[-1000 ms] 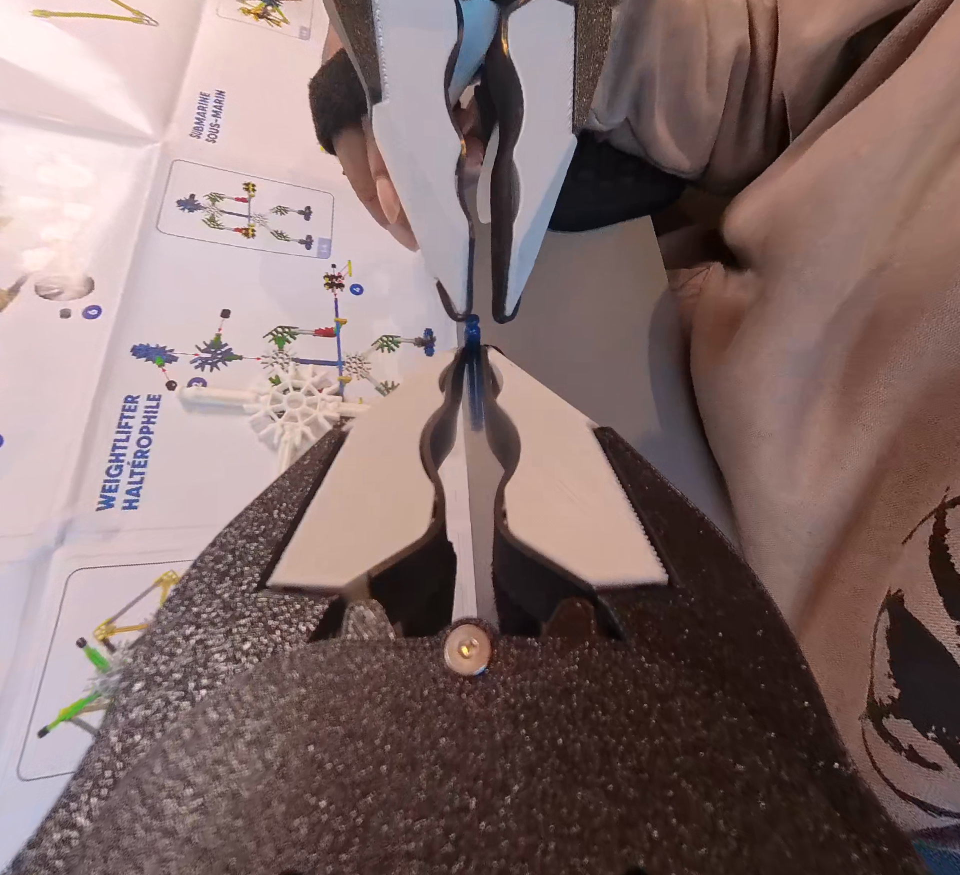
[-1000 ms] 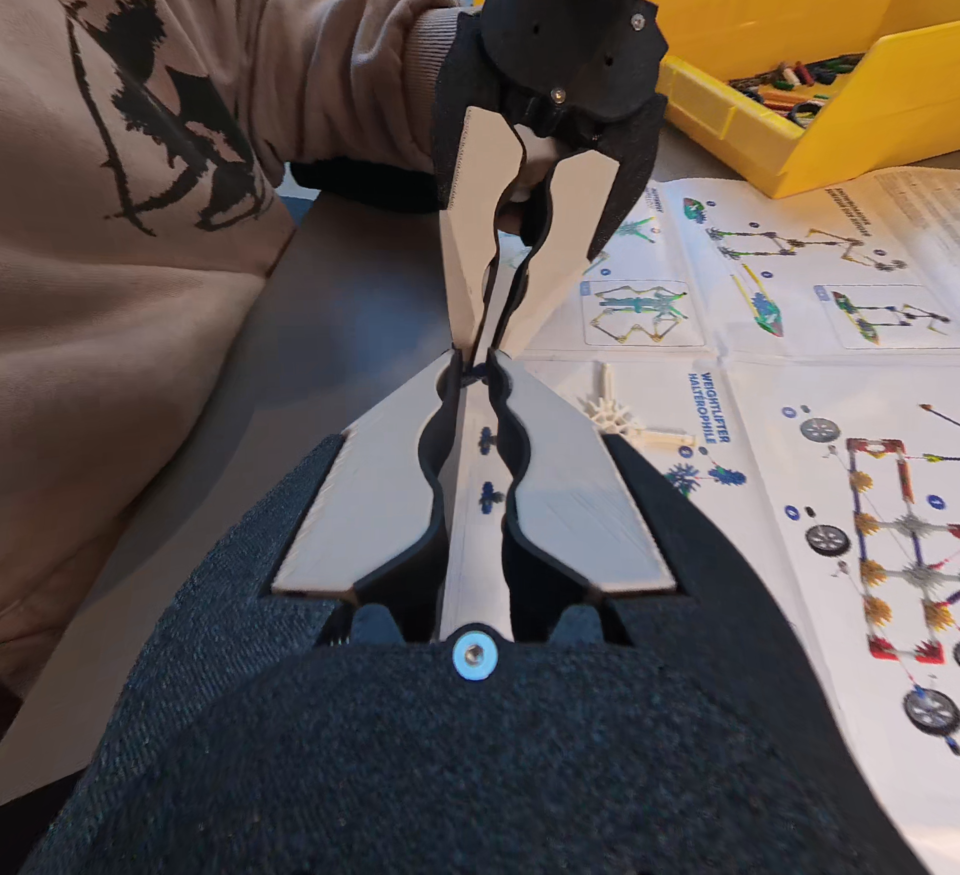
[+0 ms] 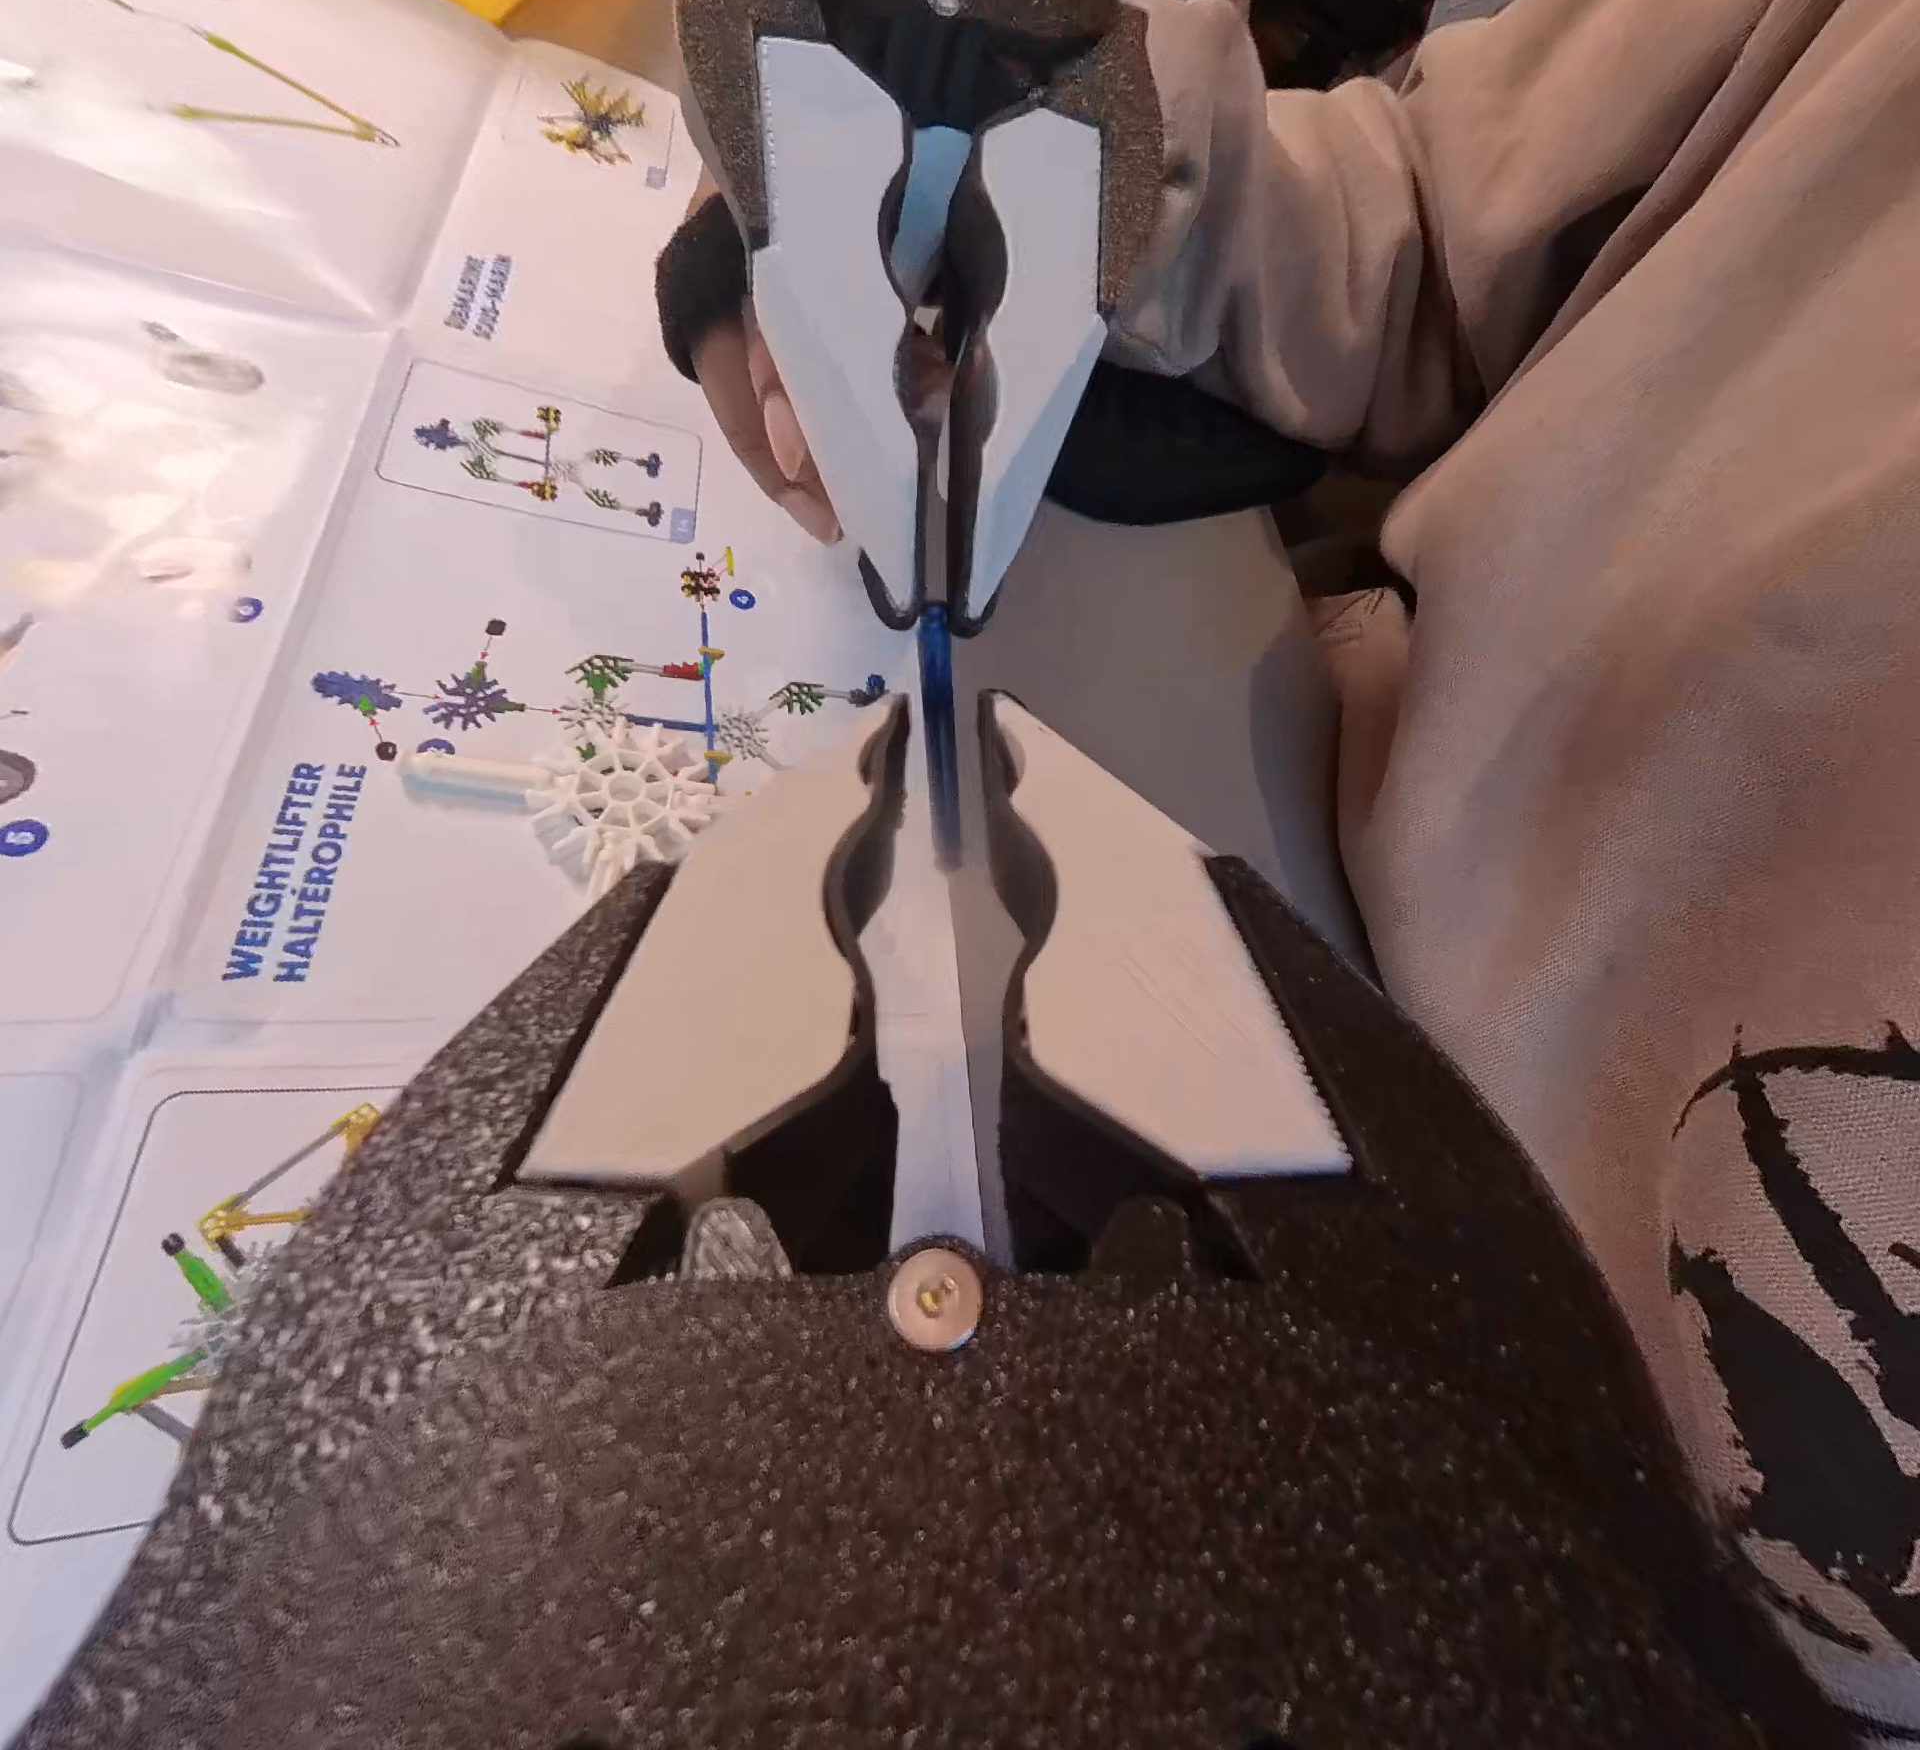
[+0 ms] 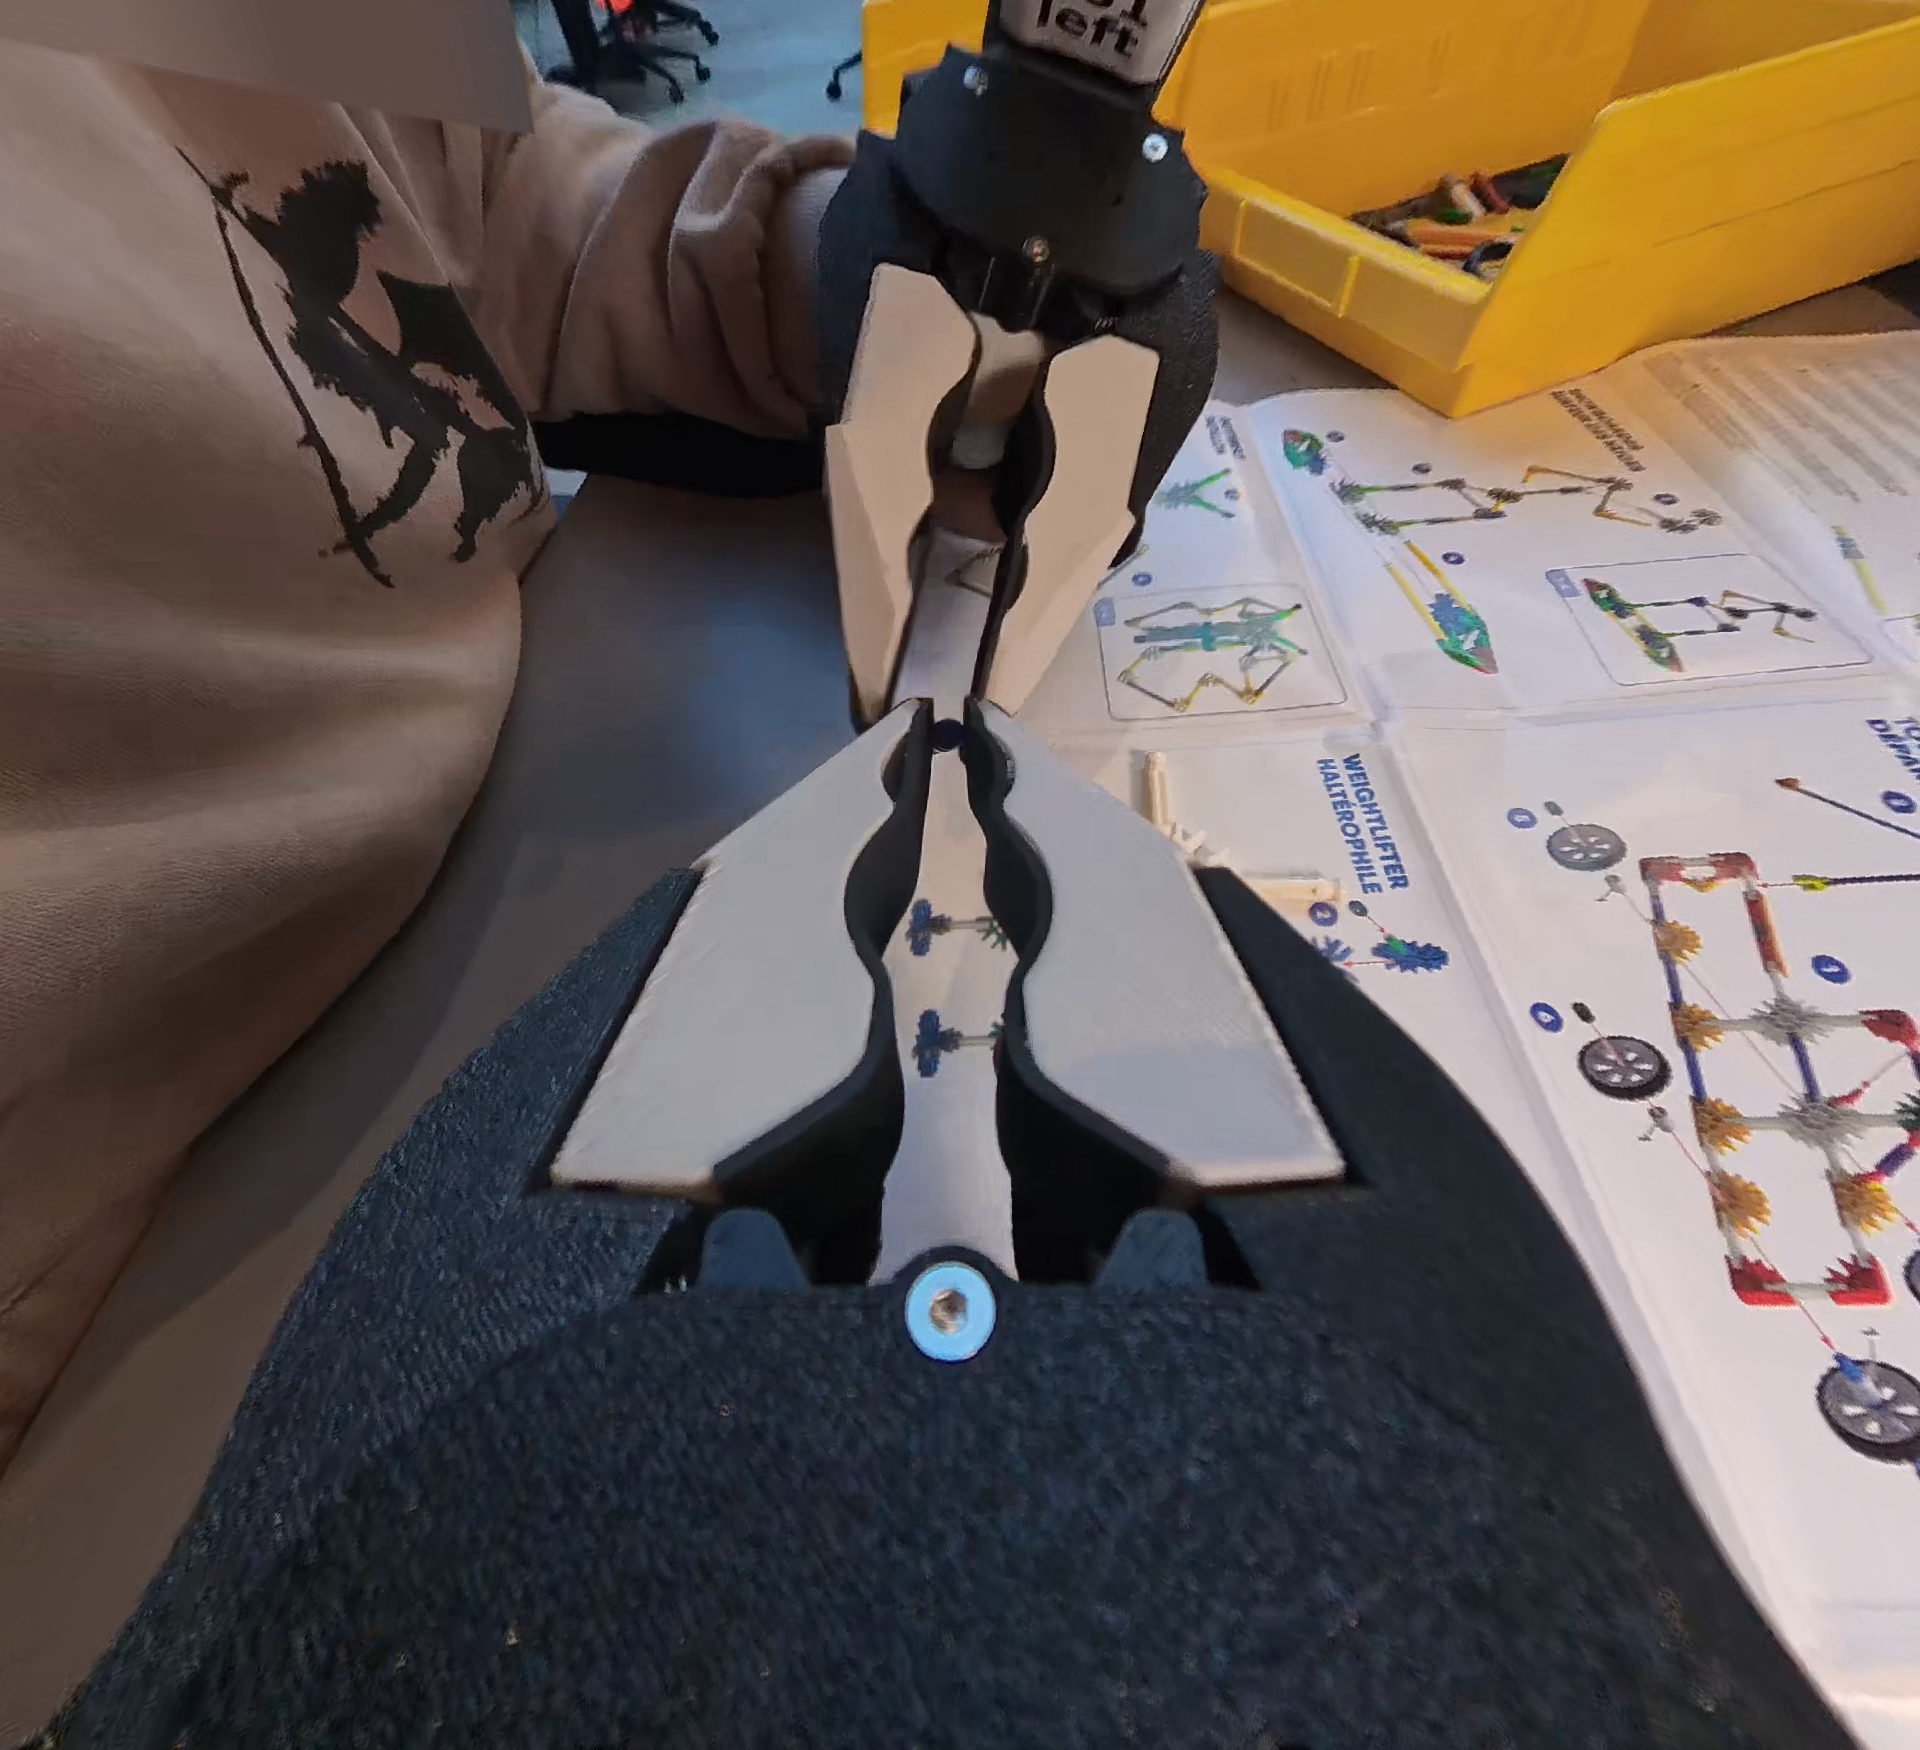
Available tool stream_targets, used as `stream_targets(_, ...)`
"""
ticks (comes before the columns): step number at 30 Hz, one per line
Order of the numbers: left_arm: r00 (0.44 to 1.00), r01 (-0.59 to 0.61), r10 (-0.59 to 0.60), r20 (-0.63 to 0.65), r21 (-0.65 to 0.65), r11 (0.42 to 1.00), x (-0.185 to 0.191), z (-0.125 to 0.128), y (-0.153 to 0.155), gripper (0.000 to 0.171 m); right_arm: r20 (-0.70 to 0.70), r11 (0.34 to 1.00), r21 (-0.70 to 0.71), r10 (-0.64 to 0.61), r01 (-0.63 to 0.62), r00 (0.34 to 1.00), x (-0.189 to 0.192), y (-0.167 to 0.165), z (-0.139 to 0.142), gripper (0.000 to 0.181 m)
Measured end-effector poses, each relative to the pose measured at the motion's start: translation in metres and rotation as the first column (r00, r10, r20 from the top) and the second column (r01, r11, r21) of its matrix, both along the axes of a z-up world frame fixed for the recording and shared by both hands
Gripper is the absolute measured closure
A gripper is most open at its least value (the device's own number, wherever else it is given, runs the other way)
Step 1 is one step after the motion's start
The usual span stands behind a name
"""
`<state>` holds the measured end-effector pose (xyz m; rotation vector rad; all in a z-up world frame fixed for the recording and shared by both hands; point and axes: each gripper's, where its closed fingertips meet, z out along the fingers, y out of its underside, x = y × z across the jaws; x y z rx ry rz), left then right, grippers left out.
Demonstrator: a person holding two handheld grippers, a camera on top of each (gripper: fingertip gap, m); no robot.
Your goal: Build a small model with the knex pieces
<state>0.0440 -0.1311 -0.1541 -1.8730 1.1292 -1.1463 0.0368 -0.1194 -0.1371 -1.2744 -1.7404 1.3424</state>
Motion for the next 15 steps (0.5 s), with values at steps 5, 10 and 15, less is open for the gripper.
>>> stream_targets(5,0.997,-0.07,0.066,0.04,0.103,0.992,-0.005,0.012,0.013,0.157,-0.157,0.995,-0.026,-0.103,0.1,0.982,-0.001,0.02,0.033,0.177)
stream_targets(10,0.992,-0.121,0.114,0.057,0.132,0.984,-0.014,0.02,0.023,0.169,-0.093,0.992,0.04,-0.113,0.117,0.989,0.005,0.027,0.021,0.181)
stream_targets(15,0.992,-0.087,0.101,-0.082,0.158,0.984,-0.011,-0.003,0.02,0.169,0.047,0.985,0.141,-0.104,0.096,0.994,0.007,0.024,-0.006,0.161)
